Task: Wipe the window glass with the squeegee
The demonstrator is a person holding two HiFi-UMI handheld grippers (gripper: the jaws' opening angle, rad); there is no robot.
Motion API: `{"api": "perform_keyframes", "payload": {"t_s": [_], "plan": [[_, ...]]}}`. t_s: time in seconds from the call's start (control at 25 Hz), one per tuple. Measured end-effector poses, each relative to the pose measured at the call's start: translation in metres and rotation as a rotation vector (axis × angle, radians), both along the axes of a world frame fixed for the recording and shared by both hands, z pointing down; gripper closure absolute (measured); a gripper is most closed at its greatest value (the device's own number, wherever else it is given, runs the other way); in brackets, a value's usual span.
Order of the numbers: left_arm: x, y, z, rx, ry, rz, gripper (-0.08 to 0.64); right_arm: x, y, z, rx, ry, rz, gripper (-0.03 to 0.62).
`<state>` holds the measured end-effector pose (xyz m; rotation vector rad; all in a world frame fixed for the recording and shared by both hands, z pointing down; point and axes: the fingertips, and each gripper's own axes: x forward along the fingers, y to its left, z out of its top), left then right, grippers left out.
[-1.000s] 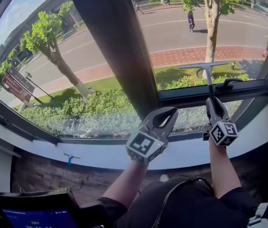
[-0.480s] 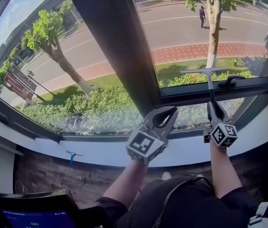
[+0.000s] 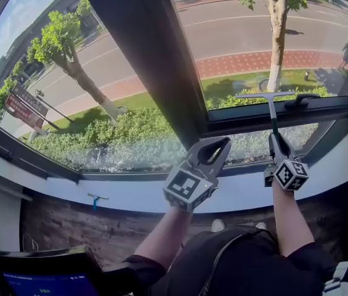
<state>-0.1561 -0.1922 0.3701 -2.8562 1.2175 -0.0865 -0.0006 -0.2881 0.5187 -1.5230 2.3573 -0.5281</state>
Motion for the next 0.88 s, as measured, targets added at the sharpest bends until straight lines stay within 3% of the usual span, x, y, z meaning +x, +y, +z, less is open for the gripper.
{"api": "perform_keyframes", "payload": {"t_s": [0.88], "plan": [[0.001,-0.002,0.006,-0.018,0.002,-0.005,0.557,0.007,0.005,0.028,-0.061,-0.053,-0.018,0.491]]}}
